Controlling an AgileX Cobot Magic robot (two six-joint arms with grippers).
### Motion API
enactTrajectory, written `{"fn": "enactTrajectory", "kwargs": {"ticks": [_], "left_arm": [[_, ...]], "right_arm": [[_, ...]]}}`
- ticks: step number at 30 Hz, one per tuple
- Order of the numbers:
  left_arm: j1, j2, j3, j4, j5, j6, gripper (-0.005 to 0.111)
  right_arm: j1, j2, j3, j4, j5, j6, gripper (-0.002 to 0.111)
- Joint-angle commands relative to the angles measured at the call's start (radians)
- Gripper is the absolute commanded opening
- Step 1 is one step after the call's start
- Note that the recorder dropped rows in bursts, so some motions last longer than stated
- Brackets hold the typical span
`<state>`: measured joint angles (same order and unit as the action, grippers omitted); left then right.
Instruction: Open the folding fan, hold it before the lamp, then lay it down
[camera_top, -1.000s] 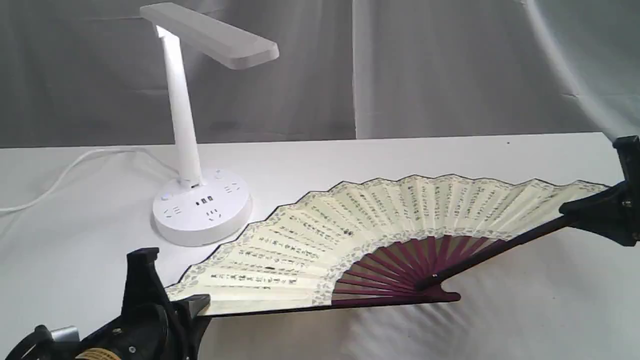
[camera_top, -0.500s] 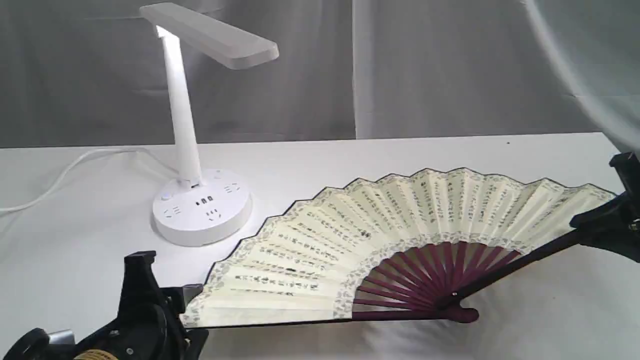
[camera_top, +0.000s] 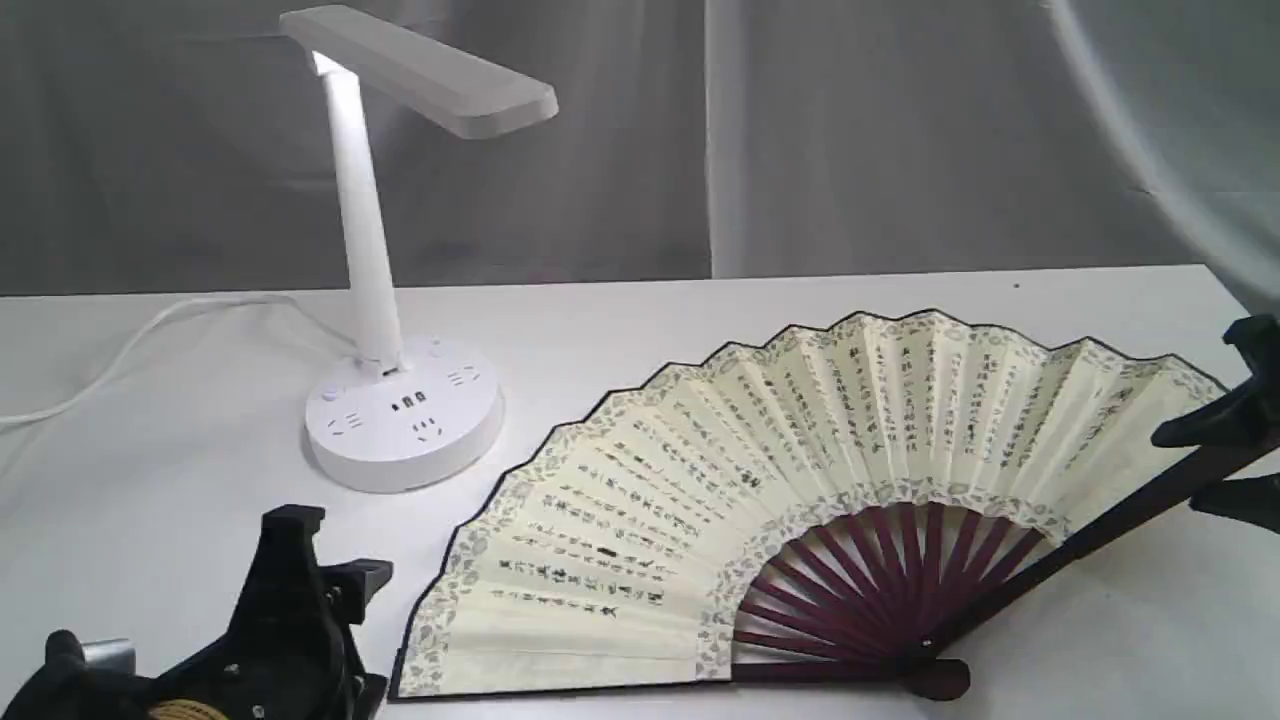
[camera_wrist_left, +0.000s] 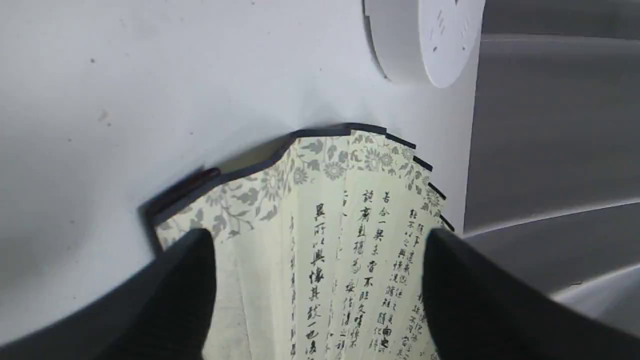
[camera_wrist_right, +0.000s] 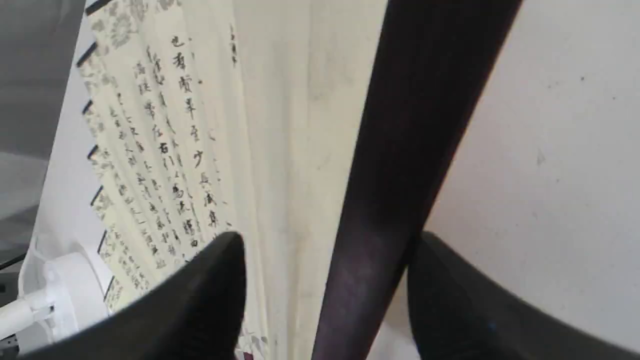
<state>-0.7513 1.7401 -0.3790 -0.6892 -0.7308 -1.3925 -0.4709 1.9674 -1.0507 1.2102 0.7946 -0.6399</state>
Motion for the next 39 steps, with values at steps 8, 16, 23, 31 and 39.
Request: {"fn": "enactTrajectory", "kwargs": {"ticks": [8,16,23,31,39], "left_arm": [[0.003,-0.006,0.001,-0.004,-0.002,0.015,0.06],[0.078,-0.008,0.001,0.164,-0.002,0.092,0.05],[0.224,-0.064,0.001,0.469,0.062,0.085,0.048],[0.39,-0.224,0.001,0.63,0.401,0.089,0.048],[0.542,-0.387,-0.035,0.971,0.769,0.089,0.029]], "right_arm": [[-0.009,-0.007,-0.008,-0.137,-0.081,-0.013,0.058],[0.003,-0.007,-0.101,-0.145,0.104,-0.017,0.055],[0.058,-0.069,-0.114,-0.166,0.111,-0.04,0.048],[0.104,-0.16,-0.114,-0.303,0.089,0.068,0.047],[0.247,-0.197,-0.114,-0.554,0.064,0.187,0.045]]}}
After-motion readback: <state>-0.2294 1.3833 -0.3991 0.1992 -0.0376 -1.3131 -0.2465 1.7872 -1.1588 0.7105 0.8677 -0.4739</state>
